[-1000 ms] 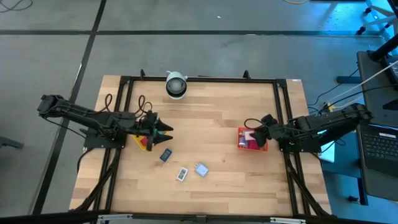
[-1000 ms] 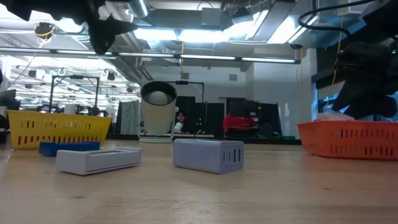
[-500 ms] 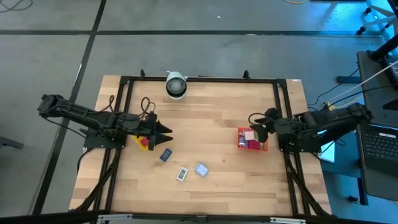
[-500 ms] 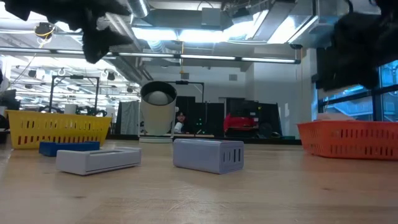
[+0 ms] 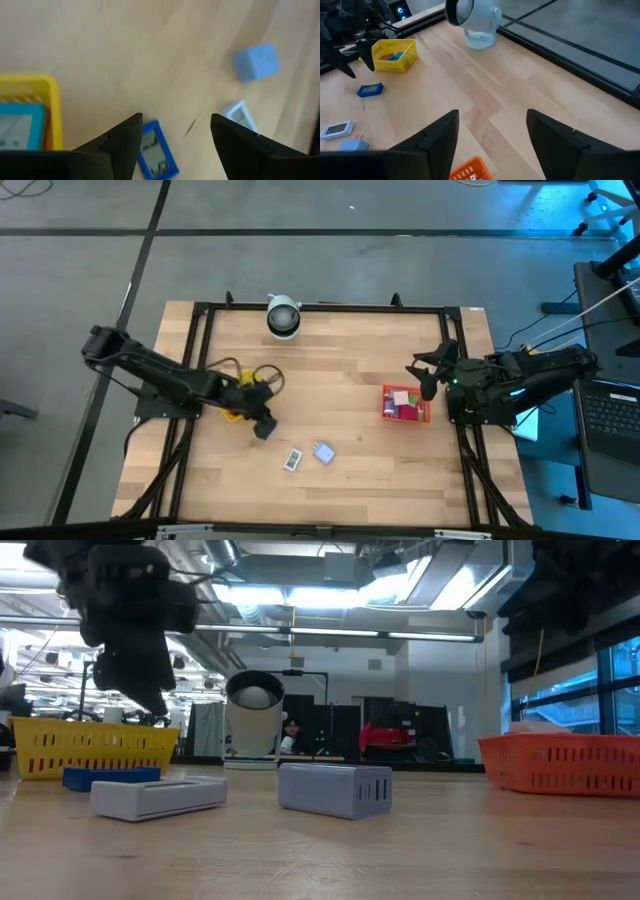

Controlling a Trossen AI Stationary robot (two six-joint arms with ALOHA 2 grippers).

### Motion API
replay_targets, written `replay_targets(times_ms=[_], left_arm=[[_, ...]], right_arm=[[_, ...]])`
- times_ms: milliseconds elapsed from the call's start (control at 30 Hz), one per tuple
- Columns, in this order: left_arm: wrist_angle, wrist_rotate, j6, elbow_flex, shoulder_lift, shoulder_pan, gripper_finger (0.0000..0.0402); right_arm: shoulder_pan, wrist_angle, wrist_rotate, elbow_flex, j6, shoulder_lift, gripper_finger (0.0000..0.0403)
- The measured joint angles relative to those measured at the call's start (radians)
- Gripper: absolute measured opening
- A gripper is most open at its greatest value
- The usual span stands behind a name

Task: Pick & Place Office items
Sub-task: Put the dark blue digital timer into the yellow basket

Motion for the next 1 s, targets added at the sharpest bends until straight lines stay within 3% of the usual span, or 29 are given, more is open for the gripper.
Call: replay_targets(times_ms=[233, 367, 500, 1000], left_arm=[[-0.358, 0.095, -0.023, 0.262, 0.214, -0.002, 0.0229], [-0.474, 0.146, -0.075, 0.346, 0.302, -0.002, 0.0229], [-0.477, 0.208, -0.114, 0.376, 0.373, -0.002, 0.0229], [-0.47, 0.216, -0.155, 0.39, 0.523, 0.031, 0.0246]], right_arm=[[0.0, -0.007, -0.006, 0.0, -0.006, 0.014, 0.0236], [0.0, -0.017, -0.008, 0.0, -0.025, 0.028, 0.0236], [0.0, -0.016, -0.024, 0.0, -0.056, 0.044, 0.0236], [0.001, -0.014, -0.013, 0.0, -0.143, 0.101, 0.0227]])
